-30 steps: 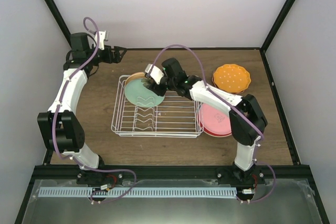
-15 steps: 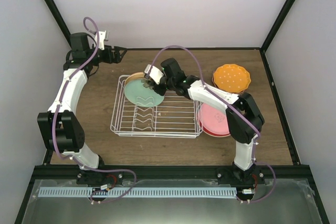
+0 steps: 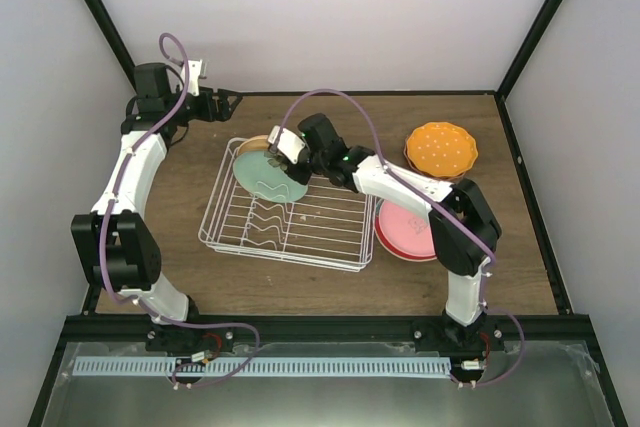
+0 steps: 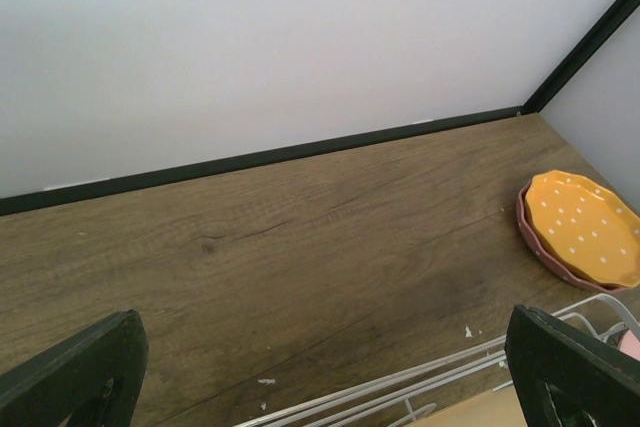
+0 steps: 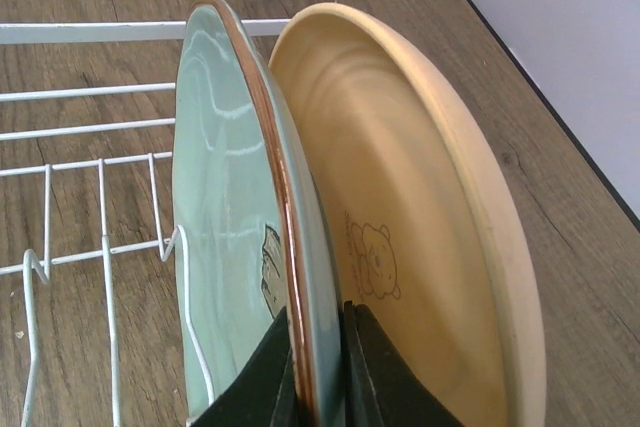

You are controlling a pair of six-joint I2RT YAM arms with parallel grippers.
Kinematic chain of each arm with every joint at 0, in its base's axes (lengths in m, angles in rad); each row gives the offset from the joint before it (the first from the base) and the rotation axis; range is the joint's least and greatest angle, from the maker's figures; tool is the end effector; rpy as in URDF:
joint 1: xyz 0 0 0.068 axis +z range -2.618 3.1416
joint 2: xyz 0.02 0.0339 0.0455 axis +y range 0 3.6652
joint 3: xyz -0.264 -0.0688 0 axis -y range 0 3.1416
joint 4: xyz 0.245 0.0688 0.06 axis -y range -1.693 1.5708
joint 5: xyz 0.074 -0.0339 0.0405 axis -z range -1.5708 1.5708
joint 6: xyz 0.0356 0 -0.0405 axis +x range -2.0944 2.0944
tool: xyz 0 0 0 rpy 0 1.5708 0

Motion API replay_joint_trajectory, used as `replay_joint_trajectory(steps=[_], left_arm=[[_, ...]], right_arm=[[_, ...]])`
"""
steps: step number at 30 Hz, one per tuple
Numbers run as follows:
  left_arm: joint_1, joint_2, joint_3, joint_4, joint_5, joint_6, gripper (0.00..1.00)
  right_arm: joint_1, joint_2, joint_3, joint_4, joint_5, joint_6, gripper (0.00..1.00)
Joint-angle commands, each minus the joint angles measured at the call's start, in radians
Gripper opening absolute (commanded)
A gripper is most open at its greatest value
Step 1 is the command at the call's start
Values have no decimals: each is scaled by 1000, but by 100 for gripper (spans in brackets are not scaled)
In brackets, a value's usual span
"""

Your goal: Unload the plates from the dish rack

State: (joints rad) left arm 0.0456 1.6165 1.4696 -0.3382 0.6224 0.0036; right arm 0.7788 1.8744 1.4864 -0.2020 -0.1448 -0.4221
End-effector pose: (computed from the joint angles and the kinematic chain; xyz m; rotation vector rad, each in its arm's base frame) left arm 0.3748 -0.0037 0.3527 0.3413 1.9805 -0.6051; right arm 0.3090 0.3121 0.2675 -1.2981 1.7466 0.3612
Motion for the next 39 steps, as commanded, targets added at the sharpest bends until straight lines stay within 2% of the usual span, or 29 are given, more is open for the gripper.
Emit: replay_joint_trajectory(steps=[1, 10, 17, 23, 29, 32, 34, 39], left_arm=[[6, -18, -6, 9, 14, 2, 100], [7, -14, -2, 20, 18, -7, 100], [13, -21, -3, 2, 16, 5, 100], [23, -25, 7, 24, 12, -18, 100], [27, -15, 31, 45, 14, -44, 100], [26, -3, 46, 49, 17, -53, 100], [26, 5, 58, 44, 18, -57, 100], [26, 19, 66, 43, 25, -60, 100]], right_arm=[[17, -38, 69, 77, 17, 9, 1], [17, -22, 159, 78, 1, -5, 1], [17, -75, 215, 56, 0, -21, 1], [-4, -181, 211, -18, 13, -15, 1], [-58, -366, 166, -71, 10, 62, 1], [-103, -455, 165, -114, 26, 127, 1], [-152, -503, 173, -177, 99, 219, 1], [-413, -568, 228, -506, 194, 482, 1]])
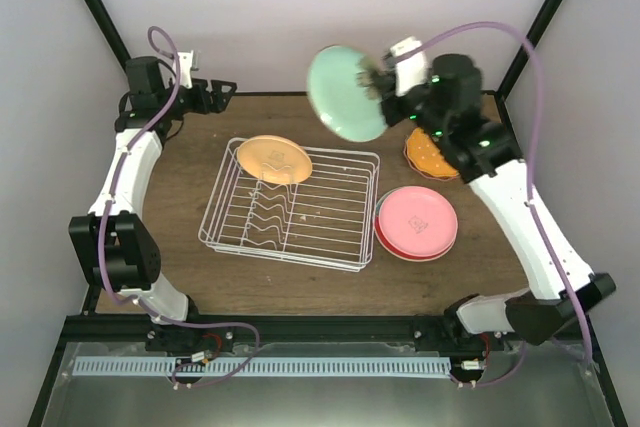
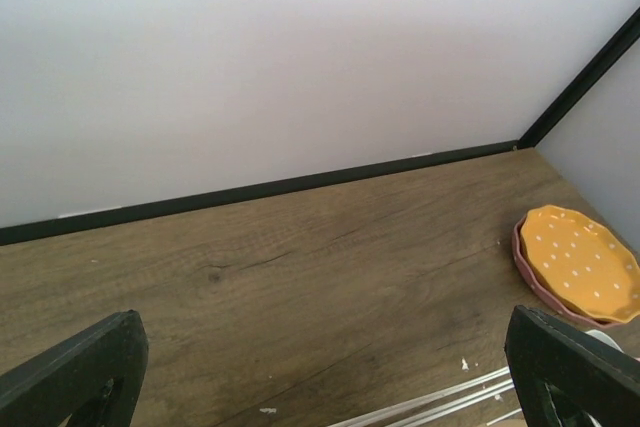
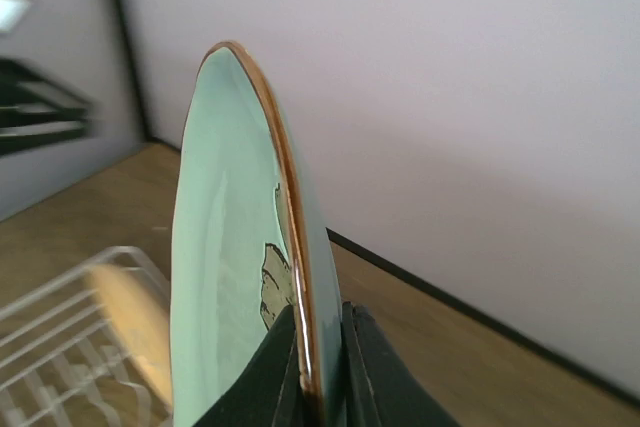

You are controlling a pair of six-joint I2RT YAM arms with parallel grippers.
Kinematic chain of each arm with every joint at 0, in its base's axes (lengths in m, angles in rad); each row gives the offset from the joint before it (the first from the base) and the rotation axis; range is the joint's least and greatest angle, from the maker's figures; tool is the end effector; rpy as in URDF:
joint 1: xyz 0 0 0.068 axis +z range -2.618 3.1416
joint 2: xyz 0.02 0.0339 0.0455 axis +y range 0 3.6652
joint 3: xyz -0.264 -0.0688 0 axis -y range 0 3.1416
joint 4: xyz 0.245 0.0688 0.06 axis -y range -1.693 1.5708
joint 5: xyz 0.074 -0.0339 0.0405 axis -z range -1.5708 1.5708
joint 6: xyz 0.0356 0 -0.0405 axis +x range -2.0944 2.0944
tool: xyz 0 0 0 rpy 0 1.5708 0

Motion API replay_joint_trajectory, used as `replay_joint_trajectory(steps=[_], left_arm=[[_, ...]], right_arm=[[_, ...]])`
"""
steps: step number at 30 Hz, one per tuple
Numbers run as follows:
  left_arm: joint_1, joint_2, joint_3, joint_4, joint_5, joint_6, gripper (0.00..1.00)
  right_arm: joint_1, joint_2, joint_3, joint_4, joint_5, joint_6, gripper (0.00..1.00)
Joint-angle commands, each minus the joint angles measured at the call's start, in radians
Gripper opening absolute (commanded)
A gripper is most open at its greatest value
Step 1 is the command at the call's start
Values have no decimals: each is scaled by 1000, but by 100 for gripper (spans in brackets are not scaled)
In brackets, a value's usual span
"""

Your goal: Unload the plates from the dish rack

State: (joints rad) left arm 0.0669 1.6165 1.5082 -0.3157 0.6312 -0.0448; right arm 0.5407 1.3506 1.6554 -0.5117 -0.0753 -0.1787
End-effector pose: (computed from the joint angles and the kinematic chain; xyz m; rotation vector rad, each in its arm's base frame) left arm 0.3763 0.0042 0.3681 0.2964 1.9354 -0.6118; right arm 0.2431 0.1491 0.4794 -0.6805 1.6543 0.3276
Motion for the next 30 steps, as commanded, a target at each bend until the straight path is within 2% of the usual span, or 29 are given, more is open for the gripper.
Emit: replay_joint_trajectory(steps=[1, 6, 12, 19, 30], left_arm=[[5, 21, 26, 18, 18, -11, 100], [4, 42, 38, 2, 31, -12, 100], [4, 61, 69, -21, 41, -2, 100], [4, 57, 58, -35, 47, 3, 100], [4, 55, 49, -37, 57, 5, 100]], right_arm=[[-230, -58, 50, -242, 131, 280, 1], [-475, -111, -59, -430, 73, 465, 1], [-626, -241, -348, -391, -94, 594, 1], [-669, -305, -601, -340, -207, 655, 1], [-670, -297, -776, -231, -260, 682, 1]])
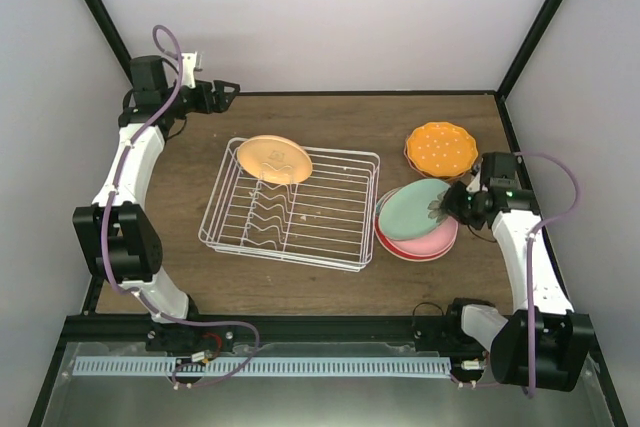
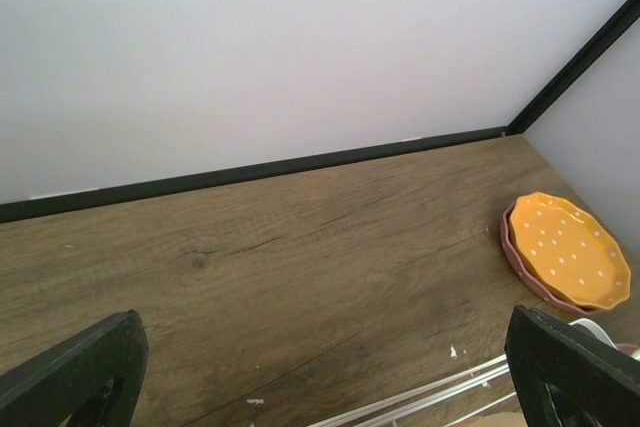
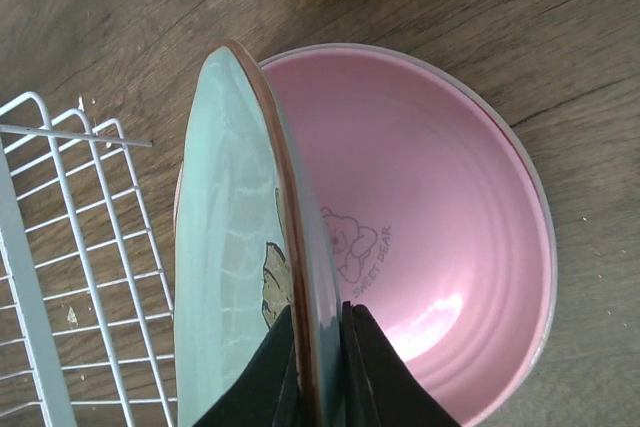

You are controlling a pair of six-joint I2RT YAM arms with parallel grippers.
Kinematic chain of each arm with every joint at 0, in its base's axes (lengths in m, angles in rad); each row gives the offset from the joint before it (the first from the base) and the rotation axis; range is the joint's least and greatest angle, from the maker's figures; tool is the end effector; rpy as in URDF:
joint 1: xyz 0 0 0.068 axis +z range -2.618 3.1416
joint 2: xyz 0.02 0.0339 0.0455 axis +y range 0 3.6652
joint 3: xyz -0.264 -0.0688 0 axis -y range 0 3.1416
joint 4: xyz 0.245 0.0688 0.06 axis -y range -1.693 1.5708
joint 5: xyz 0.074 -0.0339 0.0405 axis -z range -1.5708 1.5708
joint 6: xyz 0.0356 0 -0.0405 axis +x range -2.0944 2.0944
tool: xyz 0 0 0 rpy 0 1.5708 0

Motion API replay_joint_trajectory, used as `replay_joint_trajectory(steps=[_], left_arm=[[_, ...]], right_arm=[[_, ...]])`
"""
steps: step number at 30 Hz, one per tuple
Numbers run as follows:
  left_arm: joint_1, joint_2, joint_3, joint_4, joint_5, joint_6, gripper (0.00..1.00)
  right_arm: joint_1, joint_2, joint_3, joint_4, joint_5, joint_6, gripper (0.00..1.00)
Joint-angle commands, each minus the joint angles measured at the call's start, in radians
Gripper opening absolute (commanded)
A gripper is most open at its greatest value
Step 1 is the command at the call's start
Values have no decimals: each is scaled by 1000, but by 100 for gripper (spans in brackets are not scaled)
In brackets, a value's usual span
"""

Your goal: Unload the plates from the dish rack

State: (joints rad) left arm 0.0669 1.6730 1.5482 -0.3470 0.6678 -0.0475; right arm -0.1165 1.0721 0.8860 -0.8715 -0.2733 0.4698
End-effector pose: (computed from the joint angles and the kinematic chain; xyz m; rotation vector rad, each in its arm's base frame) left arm 0.3889 0.0040 0.3588 0.3024 1.9723 -0.6654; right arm 0.1985 -0.0136 0.2646 0.6727 2.5589 0.4799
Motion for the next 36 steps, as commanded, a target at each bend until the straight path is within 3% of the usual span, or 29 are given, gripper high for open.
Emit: replay_joint_trajectory(steps=[1, 15, 36], left_arm=[[3, 1, 9, -6, 22, 5, 100], [4, -3, 1, -15, 28, 13, 100], [4, -9, -11, -23, 40, 15, 100]], right_arm=[[-12, -15, -19, 143, -63, 36, 1], [-12, 6, -116, 280, -95, 68, 1], [-14, -64, -80, 236, -77, 77, 1]])
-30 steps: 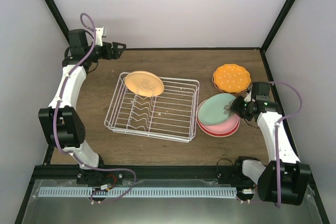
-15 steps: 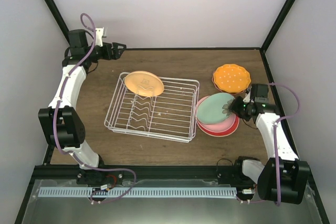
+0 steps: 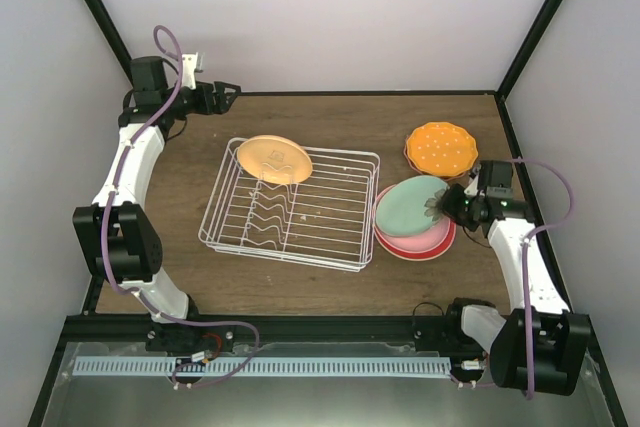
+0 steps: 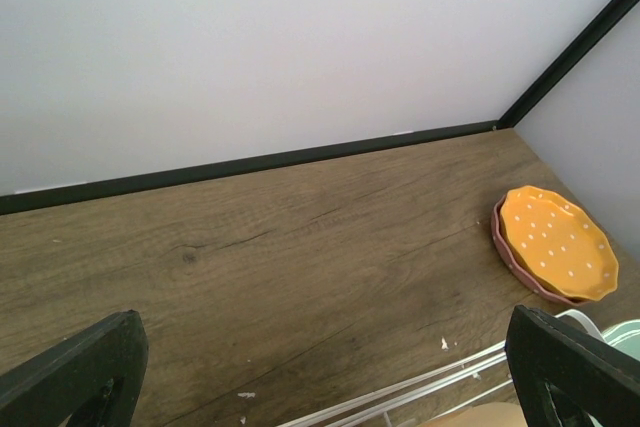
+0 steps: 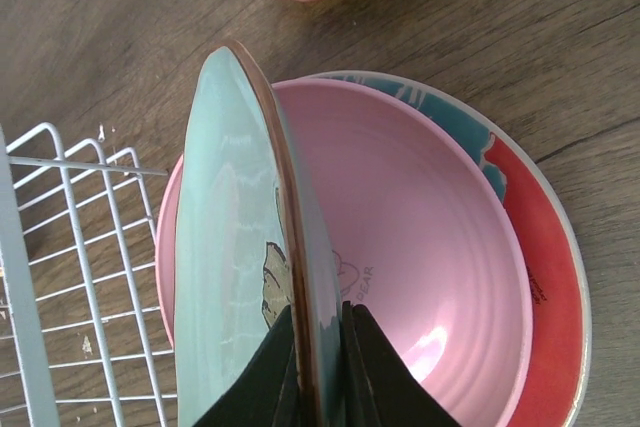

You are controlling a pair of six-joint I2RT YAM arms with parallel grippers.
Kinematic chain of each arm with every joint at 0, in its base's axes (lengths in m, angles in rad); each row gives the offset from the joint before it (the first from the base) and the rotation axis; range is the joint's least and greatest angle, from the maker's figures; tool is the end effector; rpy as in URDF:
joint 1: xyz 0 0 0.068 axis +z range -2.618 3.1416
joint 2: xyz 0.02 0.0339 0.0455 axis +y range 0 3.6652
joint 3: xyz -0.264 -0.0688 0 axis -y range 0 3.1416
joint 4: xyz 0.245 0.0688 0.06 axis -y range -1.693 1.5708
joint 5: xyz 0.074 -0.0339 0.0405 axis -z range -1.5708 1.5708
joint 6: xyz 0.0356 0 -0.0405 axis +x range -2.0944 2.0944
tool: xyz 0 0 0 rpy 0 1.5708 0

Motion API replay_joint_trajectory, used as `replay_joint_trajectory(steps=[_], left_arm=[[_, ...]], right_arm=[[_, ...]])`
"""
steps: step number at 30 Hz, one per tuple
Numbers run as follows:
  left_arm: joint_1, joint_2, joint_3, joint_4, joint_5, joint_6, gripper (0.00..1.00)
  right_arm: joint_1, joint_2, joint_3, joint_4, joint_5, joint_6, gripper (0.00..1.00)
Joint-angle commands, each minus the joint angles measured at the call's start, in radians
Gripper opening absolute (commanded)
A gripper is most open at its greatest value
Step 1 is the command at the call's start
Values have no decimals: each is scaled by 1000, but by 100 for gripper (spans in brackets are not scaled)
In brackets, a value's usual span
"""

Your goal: Unload the plates from the dish rack

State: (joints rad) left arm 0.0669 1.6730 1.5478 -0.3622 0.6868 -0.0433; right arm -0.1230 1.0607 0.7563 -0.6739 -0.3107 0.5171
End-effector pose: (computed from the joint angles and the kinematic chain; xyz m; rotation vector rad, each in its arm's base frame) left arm 0.3879 0.0034 0.3575 0.3133 1.9810 -0.6871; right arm 0.2029 -0.0141 0.2382 0.6913 2.4758 0.5478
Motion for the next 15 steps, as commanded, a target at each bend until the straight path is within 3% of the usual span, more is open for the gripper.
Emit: replay_joint_trajectory(steps=[1, 15], left_arm=[[3, -11, -13, -7, 22, 11, 100], [3, -12, -20, 0, 33, 8, 100]], right_arm=[[-7, -57, 57, 33, -33, 29, 1], [-7, -70, 42, 97, -85, 78, 1]])
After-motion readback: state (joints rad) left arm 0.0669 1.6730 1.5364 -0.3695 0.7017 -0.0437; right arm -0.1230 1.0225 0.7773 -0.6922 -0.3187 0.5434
